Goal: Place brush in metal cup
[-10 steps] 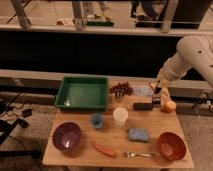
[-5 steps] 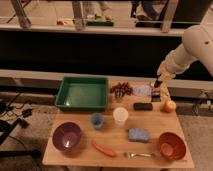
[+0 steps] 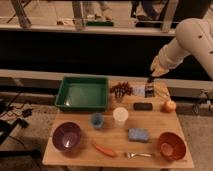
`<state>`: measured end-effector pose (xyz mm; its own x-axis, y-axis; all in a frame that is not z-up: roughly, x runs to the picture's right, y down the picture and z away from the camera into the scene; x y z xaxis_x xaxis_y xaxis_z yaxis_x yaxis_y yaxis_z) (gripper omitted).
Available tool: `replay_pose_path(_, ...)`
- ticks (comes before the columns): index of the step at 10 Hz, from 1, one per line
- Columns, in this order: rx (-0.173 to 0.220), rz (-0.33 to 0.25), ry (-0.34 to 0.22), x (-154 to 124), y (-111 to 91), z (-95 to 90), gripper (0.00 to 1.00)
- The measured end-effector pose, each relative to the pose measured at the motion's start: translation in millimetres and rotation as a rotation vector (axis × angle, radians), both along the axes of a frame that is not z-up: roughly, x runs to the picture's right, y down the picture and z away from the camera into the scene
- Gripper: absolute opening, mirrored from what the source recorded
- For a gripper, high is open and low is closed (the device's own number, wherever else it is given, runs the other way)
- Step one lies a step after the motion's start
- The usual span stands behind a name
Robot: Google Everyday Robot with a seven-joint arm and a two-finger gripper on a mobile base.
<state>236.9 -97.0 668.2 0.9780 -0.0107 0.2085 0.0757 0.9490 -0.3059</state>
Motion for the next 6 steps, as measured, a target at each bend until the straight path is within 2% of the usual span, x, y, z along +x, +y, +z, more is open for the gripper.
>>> replay_pose_path(6,0.017,-0.050,-0.068,-46.7,-16.8,-5.3,0.09)
